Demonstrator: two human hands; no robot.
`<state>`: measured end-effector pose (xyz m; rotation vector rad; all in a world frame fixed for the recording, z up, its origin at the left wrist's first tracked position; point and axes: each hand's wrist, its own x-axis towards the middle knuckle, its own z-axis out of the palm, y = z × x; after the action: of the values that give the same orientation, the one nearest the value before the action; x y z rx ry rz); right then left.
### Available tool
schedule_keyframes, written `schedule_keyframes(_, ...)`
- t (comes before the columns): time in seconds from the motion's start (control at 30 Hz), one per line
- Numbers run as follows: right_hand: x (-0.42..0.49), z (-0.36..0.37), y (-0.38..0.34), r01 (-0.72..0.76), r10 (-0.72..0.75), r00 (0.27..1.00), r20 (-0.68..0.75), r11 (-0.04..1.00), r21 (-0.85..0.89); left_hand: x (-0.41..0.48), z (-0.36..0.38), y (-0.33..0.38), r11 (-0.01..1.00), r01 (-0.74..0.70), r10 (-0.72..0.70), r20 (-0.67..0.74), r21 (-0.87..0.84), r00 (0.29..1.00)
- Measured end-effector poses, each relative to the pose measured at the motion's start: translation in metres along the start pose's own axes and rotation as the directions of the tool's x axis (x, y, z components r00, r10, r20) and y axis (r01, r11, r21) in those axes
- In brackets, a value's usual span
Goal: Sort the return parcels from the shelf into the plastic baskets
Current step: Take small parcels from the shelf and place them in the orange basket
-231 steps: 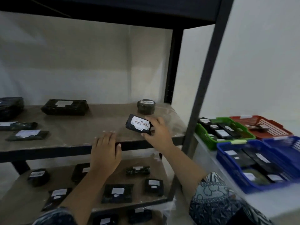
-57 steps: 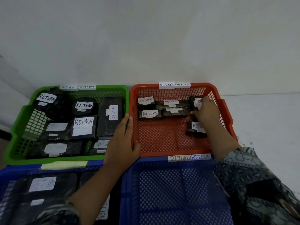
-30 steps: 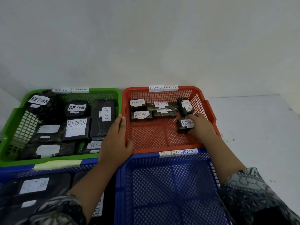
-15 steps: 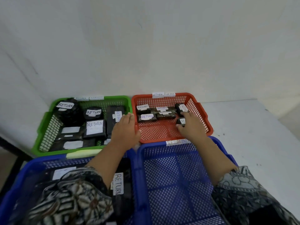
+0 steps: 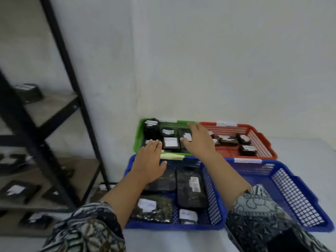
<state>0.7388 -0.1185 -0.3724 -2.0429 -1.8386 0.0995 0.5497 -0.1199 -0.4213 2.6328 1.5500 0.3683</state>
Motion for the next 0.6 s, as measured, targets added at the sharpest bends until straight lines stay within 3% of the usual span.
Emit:
schedule_keyframes(0.23,-0.05,0.028,-0.142,0.224,-0.225,0.974,0.012,0.972,0.07,-0.11,-0.047,-0.085,0.99,0.139,-0.137,-0.073,0.023,0.988)
schedule_keyframes(0.6,-0.084,0.06,-0.341,0.52,-0.553,0.83,0.072,0.814,0.258,-0.225,-0.109,-0.214,0.898,0.439,-0.423,-0.221,0.028,0.879)
